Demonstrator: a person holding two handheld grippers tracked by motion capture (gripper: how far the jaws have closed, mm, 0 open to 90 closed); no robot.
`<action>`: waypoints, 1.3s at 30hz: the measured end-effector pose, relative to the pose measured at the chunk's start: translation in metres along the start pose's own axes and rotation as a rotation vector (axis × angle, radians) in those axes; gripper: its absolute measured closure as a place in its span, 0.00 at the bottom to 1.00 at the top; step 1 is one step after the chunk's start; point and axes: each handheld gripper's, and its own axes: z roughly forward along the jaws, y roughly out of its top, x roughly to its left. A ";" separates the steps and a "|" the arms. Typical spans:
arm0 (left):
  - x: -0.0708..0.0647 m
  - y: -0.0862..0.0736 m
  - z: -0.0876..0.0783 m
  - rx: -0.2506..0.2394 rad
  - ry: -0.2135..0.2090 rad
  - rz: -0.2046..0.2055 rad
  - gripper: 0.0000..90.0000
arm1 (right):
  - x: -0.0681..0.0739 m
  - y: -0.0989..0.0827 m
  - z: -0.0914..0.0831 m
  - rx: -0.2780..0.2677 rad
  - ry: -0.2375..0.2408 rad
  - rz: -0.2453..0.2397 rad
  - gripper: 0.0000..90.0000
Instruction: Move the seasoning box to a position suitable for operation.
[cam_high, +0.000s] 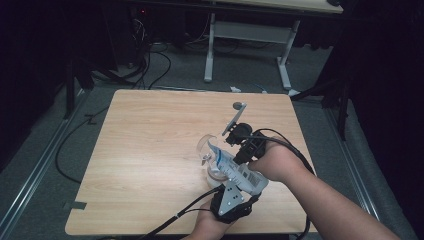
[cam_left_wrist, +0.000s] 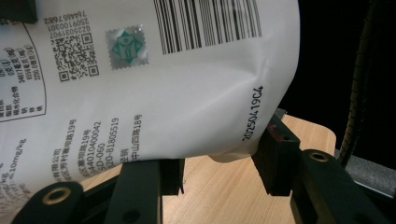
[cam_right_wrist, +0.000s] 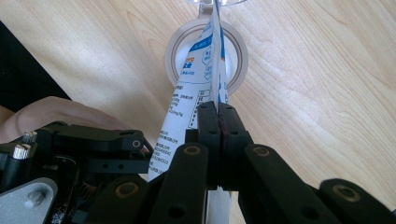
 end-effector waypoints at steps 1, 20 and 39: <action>0.000 0.000 0.000 0.000 0.000 0.000 0.65 | 0.000 0.000 0.000 0.001 0.000 0.000 1.00; 0.002 0.003 -0.002 -0.005 0.005 0.004 0.65 | 0.001 0.003 -0.002 -0.004 -0.002 -0.012 1.00; 0.002 0.003 -0.001 -0.009 0.007 0.002 0.65 | 0.001 0.004 -0.001 -0.008 -0.001 -0.012 1.00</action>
